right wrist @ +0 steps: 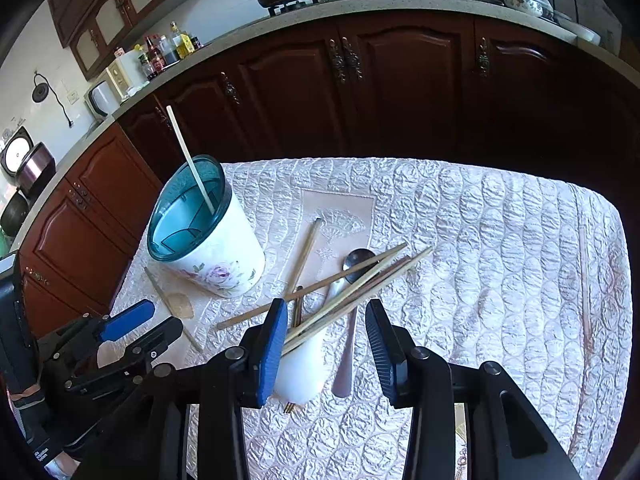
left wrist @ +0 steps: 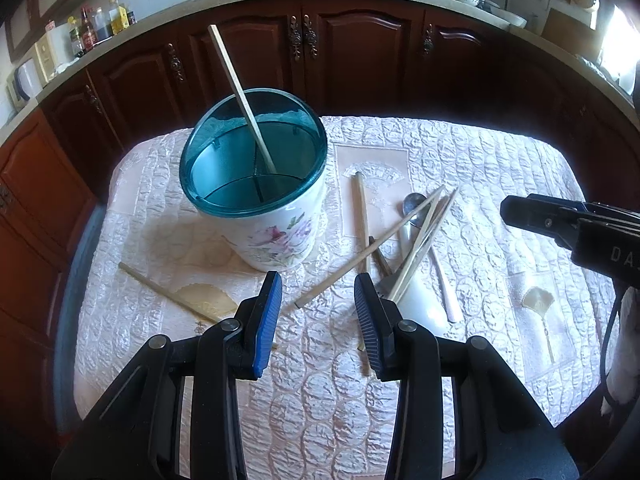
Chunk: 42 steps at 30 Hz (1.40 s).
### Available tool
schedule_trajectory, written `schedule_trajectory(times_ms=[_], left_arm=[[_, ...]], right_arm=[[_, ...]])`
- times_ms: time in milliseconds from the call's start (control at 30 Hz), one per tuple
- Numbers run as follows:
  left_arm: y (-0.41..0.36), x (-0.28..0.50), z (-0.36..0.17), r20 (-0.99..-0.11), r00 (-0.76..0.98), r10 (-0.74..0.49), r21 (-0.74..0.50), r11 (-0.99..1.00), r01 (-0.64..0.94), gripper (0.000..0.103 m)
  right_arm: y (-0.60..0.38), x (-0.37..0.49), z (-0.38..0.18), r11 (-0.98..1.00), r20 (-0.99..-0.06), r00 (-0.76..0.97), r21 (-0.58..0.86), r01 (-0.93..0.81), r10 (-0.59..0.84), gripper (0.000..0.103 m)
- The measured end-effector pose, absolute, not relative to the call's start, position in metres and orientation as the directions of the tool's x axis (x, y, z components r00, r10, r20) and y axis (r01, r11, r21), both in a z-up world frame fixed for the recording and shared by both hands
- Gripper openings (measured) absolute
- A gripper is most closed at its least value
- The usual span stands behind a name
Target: Organize utensils
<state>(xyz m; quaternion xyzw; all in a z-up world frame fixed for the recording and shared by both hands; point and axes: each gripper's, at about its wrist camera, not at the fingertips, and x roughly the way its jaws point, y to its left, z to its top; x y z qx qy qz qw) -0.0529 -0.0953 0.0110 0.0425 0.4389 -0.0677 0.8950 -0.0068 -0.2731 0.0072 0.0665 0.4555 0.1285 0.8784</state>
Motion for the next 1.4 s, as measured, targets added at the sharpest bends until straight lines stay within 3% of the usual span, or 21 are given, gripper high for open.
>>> schedule_trajectory(times_ms=[300,400,500,767,833,1000,1033,1067,1333,1400], left_arm=[[-0.1,-0.037,0.006,-0.824,0.529,-0.203,-0.086,0.968,0.237,0.037],[-0.104,-0.032,0.005,-0.822,0.534,-0.198,-0.073,0.966,0.247,0.037],[-0.108,-0.026,0.003,-0.825,0.525,-0.208,-0.075,0.962,0.262,0.037],[-0.123,-0.004,0.0,-0.837,0.514,-0.189,-0.034,0.955,0.295,0.037],[-0.129,0.002,-0.001,-0.842,0.506,-0.189,-0.028,0.951,0.309,0.037],[-0.147,0.018,-0.003,-0.851,0.488,-0.194,-0.02,0.941,0.339,0.037],[-0.151,0.022,-0.003,-0.852,0.486,-0.197,-0.021,0.938,0.345,0.037],[-0.155,0.024,-0.004,-0.853,0.482,-0.201,-0.022,0.936,0.351,0.037],[-0.194,0.058,-0.017,-0.881,0.412,-0.231,-0.052,0.914,0.402,0.037],[-0.202,0.066,-0.021,-0.887,0.406,-0.219,-0.037,0.911,0.411,0.037]], right_arm=[[-0.303,0.008,-0.029,0.947,-0.806,0.506,0.311,-0.083,0.309,0.039],[-0.316,0.023,-0.048,0.933,-0.81,0.487,0.358,-0.034,0.328,0.03],[-0.325,0.044,-0.069,0.901,-0.799,0.463,0.434,0.002,0.384,0.027],[-0.338,0.092,-0.111,0.871,-0.816,0.42,0.479,0.109,0.397,0.021],[-0.342,0.098,-0.116,0.852,-0.804,0.425,0.508,0.13,0.415,0.014],[-0.353,0.101,-0.114,0.837,-0.782,0.44,0.535,0.112,0.441,0.011],[-0.356,0.098,-0.111,0.84,-0.779,0.446,0.533,0.101,0.44,0.002],[-0.358,0.094,-0.108,0.845,-0.779,0.449,0.527,0.091,0.438,0.0],[-0.392,0.068,-0.099,0.85,-0.778,0.456,0.52,0.082,0.432,0.001],[-0.393,0.072,-0.1,0.837,-0.765,0.464,0.541,0.086,0.447,0.007]])
